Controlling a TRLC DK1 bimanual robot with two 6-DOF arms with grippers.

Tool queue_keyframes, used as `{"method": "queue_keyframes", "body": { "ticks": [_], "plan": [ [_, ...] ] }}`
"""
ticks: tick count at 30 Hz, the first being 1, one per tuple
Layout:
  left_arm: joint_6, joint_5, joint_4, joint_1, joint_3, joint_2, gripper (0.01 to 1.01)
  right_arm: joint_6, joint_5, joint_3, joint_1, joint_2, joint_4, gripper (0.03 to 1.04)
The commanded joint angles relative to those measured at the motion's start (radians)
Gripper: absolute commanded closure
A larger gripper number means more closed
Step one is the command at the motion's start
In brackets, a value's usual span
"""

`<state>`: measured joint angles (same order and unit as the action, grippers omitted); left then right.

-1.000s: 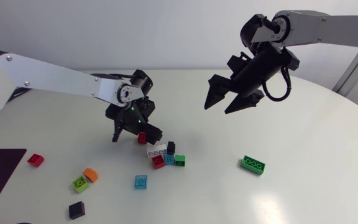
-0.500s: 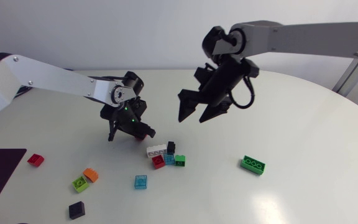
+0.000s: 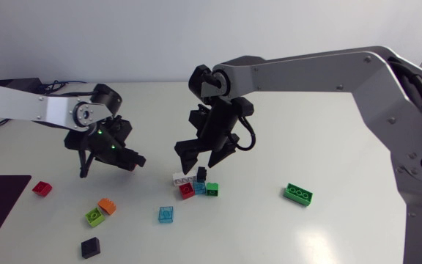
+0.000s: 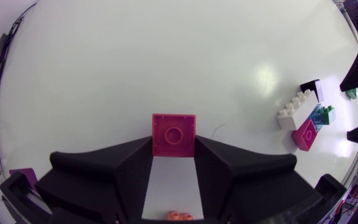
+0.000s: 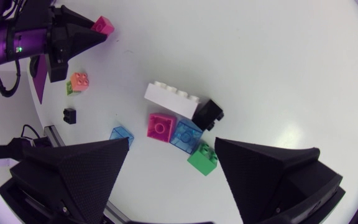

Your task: Sort duplo bricks by size, large to the right and small to the left

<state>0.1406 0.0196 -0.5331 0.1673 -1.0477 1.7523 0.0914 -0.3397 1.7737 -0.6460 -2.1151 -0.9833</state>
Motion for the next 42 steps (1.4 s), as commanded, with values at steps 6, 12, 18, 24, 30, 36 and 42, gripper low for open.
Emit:
{"method": "queue_keyframes", "body": {
  "ticks": [6,12,18,24,30,36,42],
  "plan": [
    [0.074,0.0,-0.018,-0.107,0.181,-0.194,0.359,-0.01,0.033,0.121,-0.063,-0.094,-0.041,0.07],
    [0.094,-0.001,-0.016,-0.138,0.238,-0.27,0.033,-0.015,0.088,0.21,-0.078,-0.183,-0.055,0.07],
    [0.094,-0.014,-0.018,-0.15,0.235,-0.31,0.039,-0.019,0.136,0.237,-0.084,-0.238,-0.06,0.07],
    [0.094,-0.032,-0.018,-0.15,0.238,-0.318,0.039,-0.013,0.143,0.242,-0.112,-0.244,-0.061,0.07],
    [0.094,-0.038,-0.018,-0.15,0.241,-0.32,0.041,0.001,0.143,0.267,-0.13,-0.269,-0.078,0.07],
    [0.094,-0.044,-0.018,-0.15,0.244,-0.324,0.041,0.008,0.159,0.296,-0.159,-0.309,-0.092,0.07],
    [0.094,-0.056,-0.018,-0.155,0.245,-0.327,0.041,0.008,0.171,0.339,-0.158,-0.347,-0.121,0.07]
  ]
}}
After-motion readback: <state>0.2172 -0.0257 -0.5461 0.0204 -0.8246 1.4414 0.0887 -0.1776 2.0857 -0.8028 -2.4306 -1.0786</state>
